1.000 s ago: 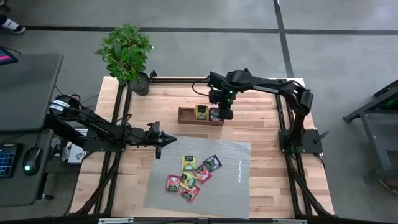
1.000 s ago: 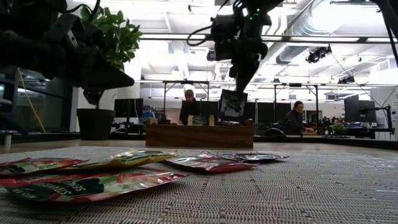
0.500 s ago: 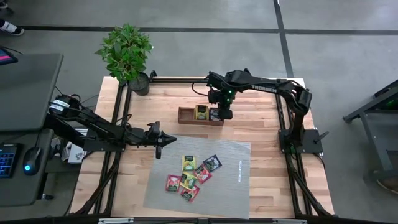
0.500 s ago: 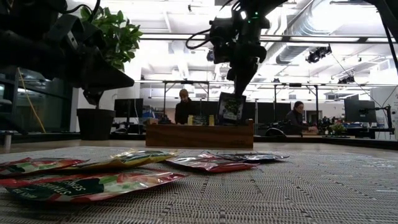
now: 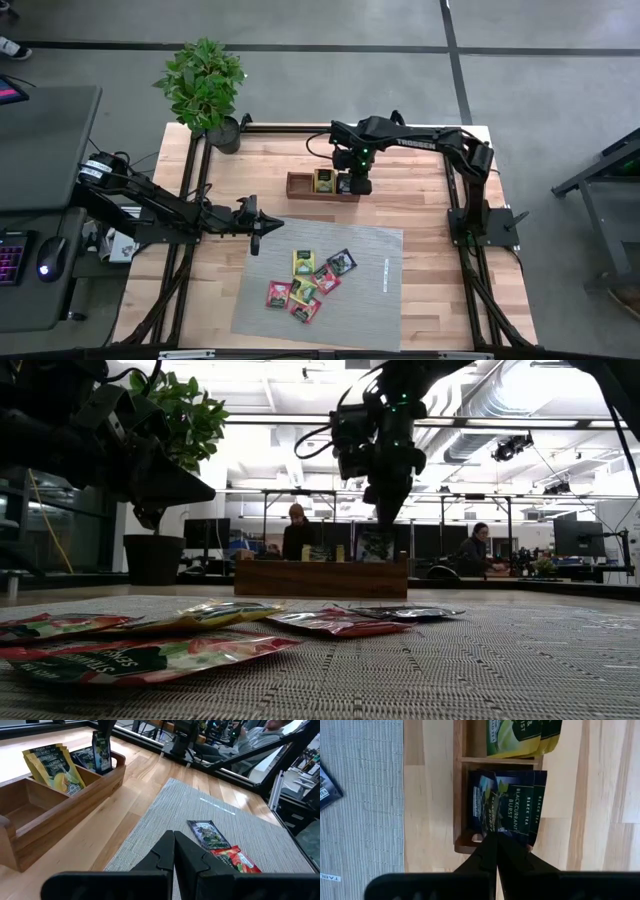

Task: Pick & Place Tea
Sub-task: Put the violet tea bag into the right section of the wooden organizer

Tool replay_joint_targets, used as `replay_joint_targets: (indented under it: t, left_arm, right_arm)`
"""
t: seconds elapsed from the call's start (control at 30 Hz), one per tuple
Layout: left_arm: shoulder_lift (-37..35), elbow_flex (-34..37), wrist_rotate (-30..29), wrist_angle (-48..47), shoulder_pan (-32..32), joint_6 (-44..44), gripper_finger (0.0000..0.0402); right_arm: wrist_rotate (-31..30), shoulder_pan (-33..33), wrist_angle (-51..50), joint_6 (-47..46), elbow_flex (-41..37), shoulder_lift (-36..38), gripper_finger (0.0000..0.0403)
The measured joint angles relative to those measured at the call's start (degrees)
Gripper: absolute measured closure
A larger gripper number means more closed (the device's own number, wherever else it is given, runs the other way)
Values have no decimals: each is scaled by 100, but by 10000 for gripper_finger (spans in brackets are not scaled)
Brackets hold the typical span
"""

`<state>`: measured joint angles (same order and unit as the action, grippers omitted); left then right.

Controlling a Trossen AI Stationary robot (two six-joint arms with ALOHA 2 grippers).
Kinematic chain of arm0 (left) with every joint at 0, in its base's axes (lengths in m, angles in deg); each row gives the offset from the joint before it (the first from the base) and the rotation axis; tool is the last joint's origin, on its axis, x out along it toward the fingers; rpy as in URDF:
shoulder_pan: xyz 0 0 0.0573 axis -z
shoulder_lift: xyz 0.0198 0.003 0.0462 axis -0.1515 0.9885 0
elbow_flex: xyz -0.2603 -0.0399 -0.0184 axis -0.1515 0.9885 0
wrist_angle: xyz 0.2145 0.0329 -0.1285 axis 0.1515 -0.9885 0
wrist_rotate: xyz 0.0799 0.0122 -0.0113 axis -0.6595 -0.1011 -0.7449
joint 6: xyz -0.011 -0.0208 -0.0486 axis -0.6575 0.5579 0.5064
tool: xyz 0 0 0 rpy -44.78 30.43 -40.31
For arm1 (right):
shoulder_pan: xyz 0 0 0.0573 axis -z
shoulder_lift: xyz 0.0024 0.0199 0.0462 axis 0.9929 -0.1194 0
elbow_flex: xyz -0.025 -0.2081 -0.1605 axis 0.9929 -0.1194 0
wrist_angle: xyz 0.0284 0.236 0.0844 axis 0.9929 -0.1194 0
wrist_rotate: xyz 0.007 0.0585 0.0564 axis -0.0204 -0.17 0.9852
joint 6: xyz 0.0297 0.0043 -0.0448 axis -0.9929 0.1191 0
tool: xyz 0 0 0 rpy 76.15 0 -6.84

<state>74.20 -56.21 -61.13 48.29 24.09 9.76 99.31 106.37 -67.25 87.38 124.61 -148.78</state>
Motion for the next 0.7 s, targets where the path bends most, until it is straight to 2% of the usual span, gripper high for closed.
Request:
replay_joint_targets:
  t: [0.47, 0.7]
  left_arm:
    - [0, 0, -2, 0, -1, 0, 401]
    - [1, 0, -5, 0, -2, 0, 401]
  right_arm:
    - [131, -2, 27, -69, 0, -32, 403]
    - [56, -14, -4, -156, 0, -367, 403]
